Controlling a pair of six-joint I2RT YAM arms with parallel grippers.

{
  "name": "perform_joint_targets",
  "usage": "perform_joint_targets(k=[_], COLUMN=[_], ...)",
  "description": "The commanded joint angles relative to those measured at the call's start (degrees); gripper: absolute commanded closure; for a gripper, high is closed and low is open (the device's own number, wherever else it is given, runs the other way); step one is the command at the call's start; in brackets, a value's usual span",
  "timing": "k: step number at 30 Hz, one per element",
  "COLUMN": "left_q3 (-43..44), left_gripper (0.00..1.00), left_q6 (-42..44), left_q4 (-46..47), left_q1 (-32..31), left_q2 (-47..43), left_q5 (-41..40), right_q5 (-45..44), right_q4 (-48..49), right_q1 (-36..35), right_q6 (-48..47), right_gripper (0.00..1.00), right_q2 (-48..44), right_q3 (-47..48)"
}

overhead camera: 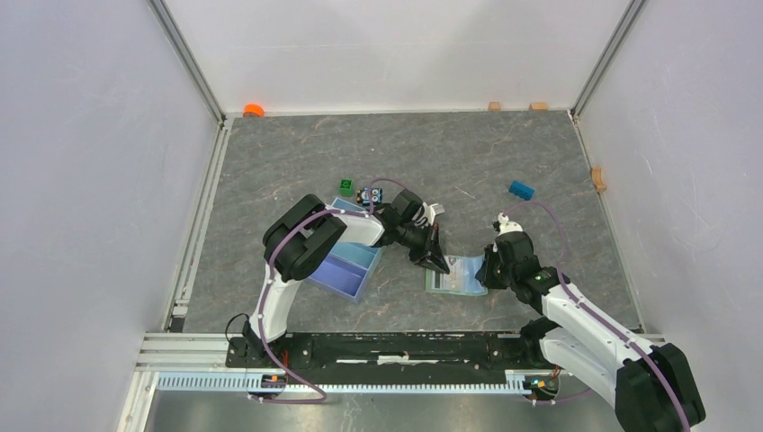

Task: Put the credit cards into the card holder
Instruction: Insert the credit card into the card holder.

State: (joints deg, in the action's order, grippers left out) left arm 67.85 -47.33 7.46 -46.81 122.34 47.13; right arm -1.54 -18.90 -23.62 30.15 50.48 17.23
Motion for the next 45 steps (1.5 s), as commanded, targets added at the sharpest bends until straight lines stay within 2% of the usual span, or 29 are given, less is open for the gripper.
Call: perform_joint_targets(k=[1, 30, 45], left_q3=[1.1, -1.4, -4.2], left_gripper=[0.98, 0.98, 0.98], left_q6=[-1.1, -5.3, -5.8], left_q4=[1.8, 7.3, 9.0], left_q1=[-0.9, -2.3, -2.4], left_q2=[1.7, 1.2, -1.2], left_q5=[-1.7, -5.6, -10.8], right_q5=[-5.3, -4.8, -5.3], right_q4=[-3.5, -3.9, -4.5], right_q1=[0.1, 0.1, 0.1], right_q6=[-2.1, -0.9, -0.8], right_gripper=[1.00, 1.00, 1.00], right_q2=[1.0, -1.2, -1.8], right_q3=[-2.0, -2.0, -2.0])
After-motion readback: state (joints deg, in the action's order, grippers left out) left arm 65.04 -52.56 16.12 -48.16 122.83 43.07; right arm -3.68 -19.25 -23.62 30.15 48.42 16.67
